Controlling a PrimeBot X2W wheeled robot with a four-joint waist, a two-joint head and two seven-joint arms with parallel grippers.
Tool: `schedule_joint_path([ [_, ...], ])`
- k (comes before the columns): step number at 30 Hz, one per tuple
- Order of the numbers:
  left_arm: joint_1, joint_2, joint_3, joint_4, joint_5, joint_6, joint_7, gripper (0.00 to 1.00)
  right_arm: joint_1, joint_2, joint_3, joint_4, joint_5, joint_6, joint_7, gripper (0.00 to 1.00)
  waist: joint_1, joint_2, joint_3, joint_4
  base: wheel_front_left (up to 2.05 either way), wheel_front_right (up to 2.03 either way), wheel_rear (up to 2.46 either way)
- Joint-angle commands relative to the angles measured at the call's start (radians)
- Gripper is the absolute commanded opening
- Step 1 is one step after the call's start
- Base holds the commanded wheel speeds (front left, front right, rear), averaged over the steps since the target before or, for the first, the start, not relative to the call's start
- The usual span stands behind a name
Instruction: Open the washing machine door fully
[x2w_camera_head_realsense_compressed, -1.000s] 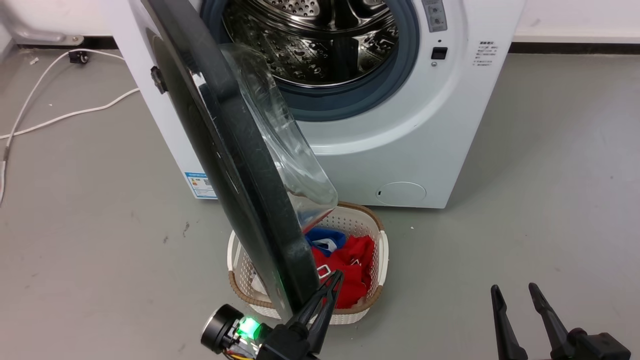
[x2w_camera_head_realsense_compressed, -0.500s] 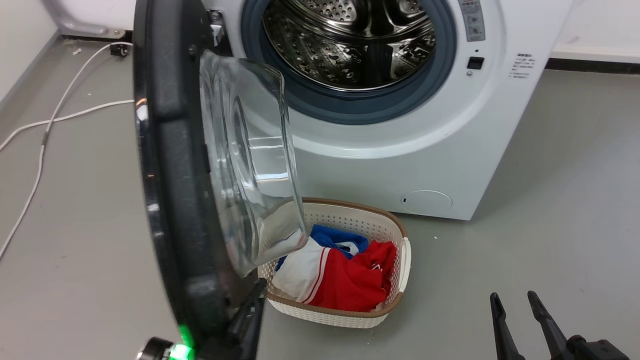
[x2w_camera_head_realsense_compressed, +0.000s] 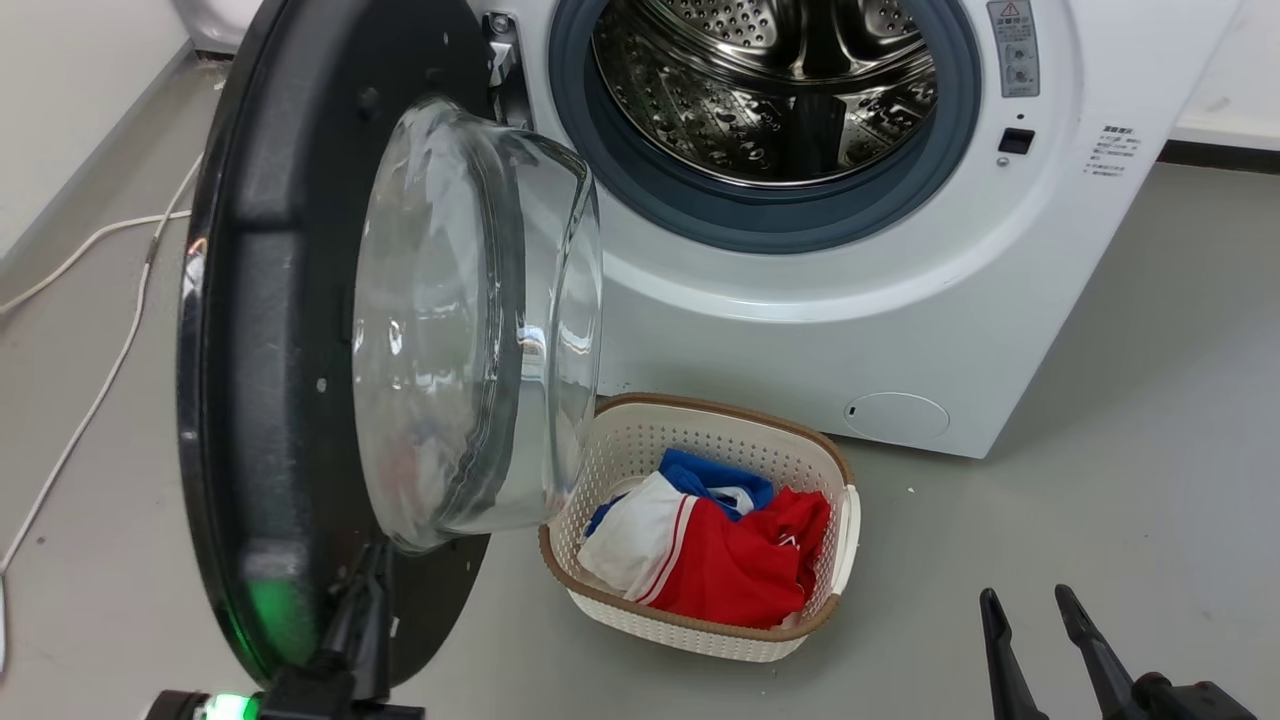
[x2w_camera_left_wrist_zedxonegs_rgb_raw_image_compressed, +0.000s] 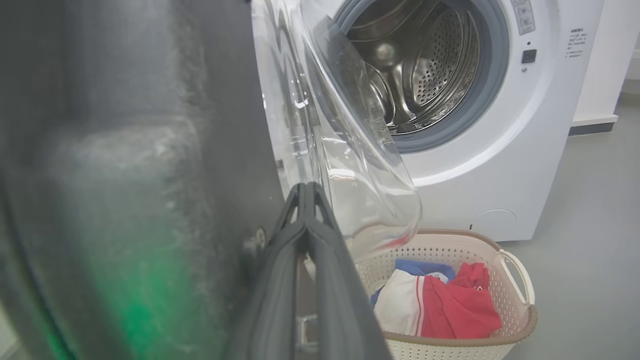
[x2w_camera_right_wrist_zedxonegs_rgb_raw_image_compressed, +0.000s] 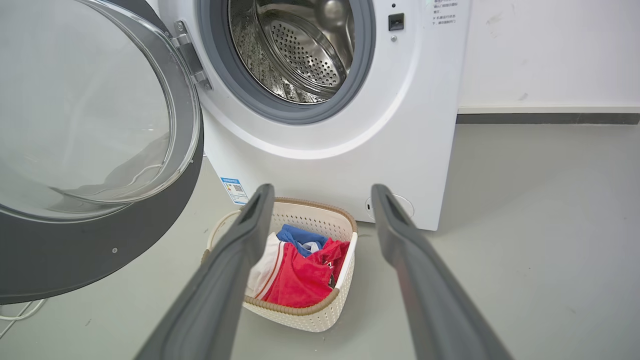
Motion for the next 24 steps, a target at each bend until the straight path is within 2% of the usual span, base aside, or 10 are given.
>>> schedule_joint_path([
  [1, 0.008, 0.007, 0.017, -0.004, -0.005, 0.012, 0.002, 0.00, 0.008, 0.002, -0.001, 0.002, -0.004, 0.000, -0.002, 1.00, 0.0000, 0.0000, 0.001, 0.004, 0.00, 0.00, 0.00],
  [17, -0.042, 0.049, 0.222, 0.005, -0.029, 0.024, 0.002, 0.00, -0.020, 0.002, 0.001, -0.006, -0.017, 0.000, -0.002, 1.00, 0.0000, 0.0000, 0.042, 0.031, 0.00, 0.00, 0.00],
  [24, -0.093, 0.052, 0.295, 0.037, -0.045, 0.005, 0.002, 0.00, -0.042, 0.002, 0.001, -0.007, -0.029, 0.000, -0.002, 1.00, 0.0000, 0.0000, 0.082, 0.025, 0.00, 0.00, 0.00],
])
